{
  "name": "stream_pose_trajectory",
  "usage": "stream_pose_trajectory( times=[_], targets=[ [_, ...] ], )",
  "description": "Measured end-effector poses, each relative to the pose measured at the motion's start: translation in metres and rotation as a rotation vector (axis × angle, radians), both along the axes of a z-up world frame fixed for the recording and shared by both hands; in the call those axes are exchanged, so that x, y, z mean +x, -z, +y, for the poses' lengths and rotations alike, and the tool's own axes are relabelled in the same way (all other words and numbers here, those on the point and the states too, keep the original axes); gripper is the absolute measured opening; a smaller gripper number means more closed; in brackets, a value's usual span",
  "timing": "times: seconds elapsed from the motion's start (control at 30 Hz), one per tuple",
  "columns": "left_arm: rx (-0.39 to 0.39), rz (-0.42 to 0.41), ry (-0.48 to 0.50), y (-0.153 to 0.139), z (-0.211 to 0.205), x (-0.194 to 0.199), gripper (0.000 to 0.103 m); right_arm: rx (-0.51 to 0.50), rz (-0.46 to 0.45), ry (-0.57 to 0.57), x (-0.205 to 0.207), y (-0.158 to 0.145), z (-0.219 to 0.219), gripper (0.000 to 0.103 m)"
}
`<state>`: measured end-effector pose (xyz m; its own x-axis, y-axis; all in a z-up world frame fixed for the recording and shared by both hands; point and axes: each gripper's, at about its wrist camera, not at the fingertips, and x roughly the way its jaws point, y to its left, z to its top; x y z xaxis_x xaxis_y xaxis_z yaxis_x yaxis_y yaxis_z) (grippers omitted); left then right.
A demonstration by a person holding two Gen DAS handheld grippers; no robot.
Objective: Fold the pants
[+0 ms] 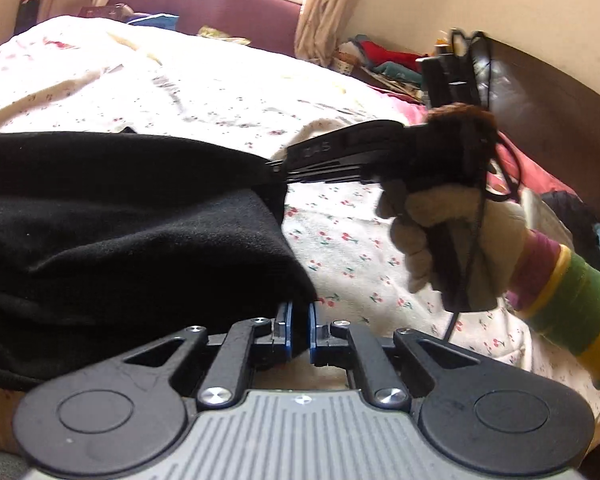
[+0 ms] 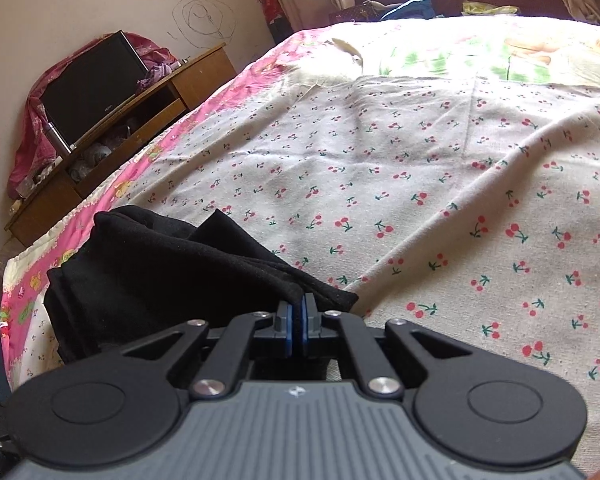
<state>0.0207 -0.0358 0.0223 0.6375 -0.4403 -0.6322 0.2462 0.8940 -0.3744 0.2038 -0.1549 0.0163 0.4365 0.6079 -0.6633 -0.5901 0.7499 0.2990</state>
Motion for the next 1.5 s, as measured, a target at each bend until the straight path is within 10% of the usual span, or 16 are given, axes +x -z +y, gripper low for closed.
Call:
stream_pose_trajectory(
  times=[0.27, 0.4, 0.83, 1.03, 1.13, 1.2, 1.3, 1.43, 1.5],
  targets=[
    [0.050, 0.041, 0.062, 0.014, 0.001, -0.006, 0.014, -0.004, 0.009, 0.043, 0.002, 0.007, 0.002, 0.006],
    [-0.088, 0.031, -0.009, 0.006, 0.027, -0.006, 0.027, 0.062, 0.091, 0.015, 0.003, 0.000, -0.009, 0.014],
    [-0.003, 0.006, 0.014, 0.021, 0.016, 0.009, 0.051, 0.153, 0.129, -0.047, 0.002, 0.015, -0.031, 0.025],
    [-0.002, 0.002, 0.027, 0.025, 0.014, 0.016, 0.056, 0.217, 0.094, -0.007, -0.002, 0.018, -0.057, 0.062],
    [0.018, -0.015, 0.036, 0.027, 0.005, 0.023, 0.058, 0.217, 0.104, -0.028, 0.002, 0.026, -0.050, 0.058],
    [0.025, -0.024, 0.036, 0.028, 0.003, 0.028, 0.056, 0.180, 0.117, -0.025, 0.005, 0.033, -0.035, 0.020],
    [-0.006, -0.034, 0.053, 0.020, 0.007, 0.029, 0.035, 0.181, 0.143, 0.045, 0.003, 0.026, -0.029, 0.015],
    [0.034, -0.119, 0.137, 0.010, -0.002, 0.018, 0.035, 0.246, 0.057, 0.037, -0.012, -0.018, -0.031, 0.014],
    [0.007, -0.020, 0.164, 0.025, -0.006, 0.024, 0.035, 0.193, 0.044, 0.089, -0.006, -0.008, -0.025, 0.015]
  ],
)
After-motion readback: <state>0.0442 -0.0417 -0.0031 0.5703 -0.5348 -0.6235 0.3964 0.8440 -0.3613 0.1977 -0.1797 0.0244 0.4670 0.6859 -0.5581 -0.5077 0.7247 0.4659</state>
